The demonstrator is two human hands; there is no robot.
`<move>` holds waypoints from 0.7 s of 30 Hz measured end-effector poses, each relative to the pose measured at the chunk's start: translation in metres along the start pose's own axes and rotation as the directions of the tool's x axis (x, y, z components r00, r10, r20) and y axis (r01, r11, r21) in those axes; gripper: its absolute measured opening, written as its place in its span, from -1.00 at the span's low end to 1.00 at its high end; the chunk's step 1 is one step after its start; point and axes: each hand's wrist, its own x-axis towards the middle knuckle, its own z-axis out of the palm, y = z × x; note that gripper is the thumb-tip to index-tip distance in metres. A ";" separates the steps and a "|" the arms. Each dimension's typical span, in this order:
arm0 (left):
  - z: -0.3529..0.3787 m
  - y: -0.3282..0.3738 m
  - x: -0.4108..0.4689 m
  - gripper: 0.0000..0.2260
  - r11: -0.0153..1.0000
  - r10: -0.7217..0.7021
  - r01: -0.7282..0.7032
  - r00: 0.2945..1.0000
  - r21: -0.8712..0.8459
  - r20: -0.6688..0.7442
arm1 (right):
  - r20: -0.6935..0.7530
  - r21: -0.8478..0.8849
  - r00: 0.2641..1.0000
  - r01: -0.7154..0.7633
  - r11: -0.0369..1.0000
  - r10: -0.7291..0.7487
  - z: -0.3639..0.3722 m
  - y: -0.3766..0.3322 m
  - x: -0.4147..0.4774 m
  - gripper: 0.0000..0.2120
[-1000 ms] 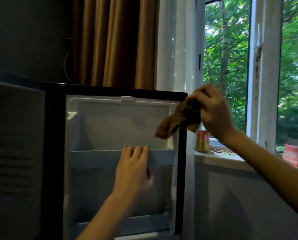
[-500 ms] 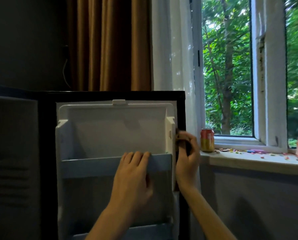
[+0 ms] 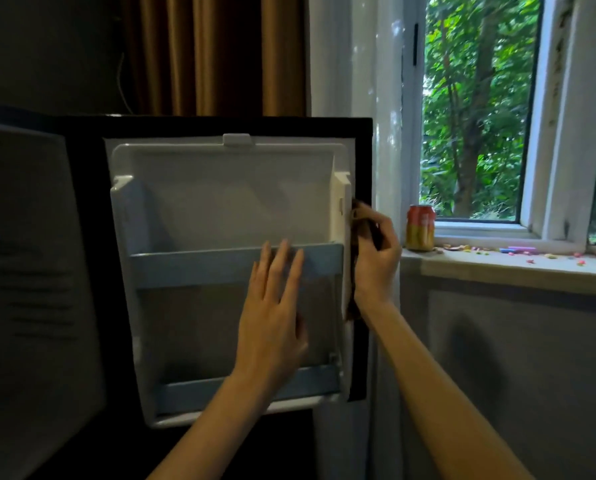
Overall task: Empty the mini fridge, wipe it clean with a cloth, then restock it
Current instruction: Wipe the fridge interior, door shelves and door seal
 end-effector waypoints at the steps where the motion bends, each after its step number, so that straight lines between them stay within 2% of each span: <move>1: 0.009 0.003 -0.015 -0.29 0.999 0.030 -0.030 0.999 -0.014 0.016 | -0.020 0.005 0.998 -0.062 0.998 0.062 -0.011 0.009 -0.020 -0.80; 3: 0.032 0.008 -0.048 -0.38 0.997 0.074 -0.075 0.993 0.013 0.087 | -0.070 -0.061 0.978 -0.200 0.978 0.195 -0.040 0.034 -0.073 -0.72; 7: 0.064 0.001 -0.086 -0.65 0.995 -0.087 0.071 0.970 0.076 0.227 | -0.193 -0.147 0.863 -0.495 0.856 0.466 -0.092 0.079 -0.154 -0.72; 9: 0.065 -0.002 -0.086 -0.73 0.991 -0.098 0.070 0.958 0.110 0.269 | -0.206 -0.133 0.832 -0.546 0.828 0.515 -0.095 0.083 -0.158 -0.74; 11: 0.064 -0.002 -0.084 -0.76 0.990 -0.121 0.092 0.942 0.108 0.312 | -0.169 -0.144 0.874 -0.480 0.865 0.456 -0.083 0.073 -0.135 -0.73; 13: 0.061 -0.001 -0.080 -0.76 0.989 -0.138 0.110 0.915 0.094 0.378 | -0.083 -0.143 0.945 -0.326 0.935 0.317 -0.061 0.053 -0.094 -0.70; 16: 0.050 0.001 -0.069 -0.64 0.987 -0.153 0.157 0.861 0.033 0.485 | 0.051 -0.027 0.985 -0.161 0.987 0.162 -0.025 0.011 -0.024 -0.74; 17: 0.045 0.003 -0.063 -0.63 0.975 -0.165 0.218 0.846 -0.047 0.507 | 0.075 0.045 0.987 -0.146 0.988 0.142 -0.016 -0.003 -0.004 -0.75; 18: 0.037 0.010 -0.053 -0.64 0.933 -0.197 0.324 0.826 -0.158 0.528 | 0.094 0.141 0.985 -0.157 0.977 0.144 -0.010 -0.017 0.010 -0.75; 19: 0.028 0.018 -0.042 -0.66 0.830 -0.237 0.442 0.833 -0.341 0.500 | 0.118 0.258 0.980 -0.189 0.947 0.163 -0.007 -0.029 0.018 -0.76; 20: 0.017 0.028 -0.027 -0.66 0.606 -0.318 0.585 0.799 -0.539 0.510 | 0.141 0.361 0.972 -0.225 0.905 0.186 -0.008 -0.040 0.022 -0.77; 21: 0.005 0.039 -0.009 -0.59 0.249 -0.382 0.704 0.702 -0.665 0.601 | 0.168 0.420 0.964 -0.260 0.870 0.208 -0.010 -0.048 0.021 -0.79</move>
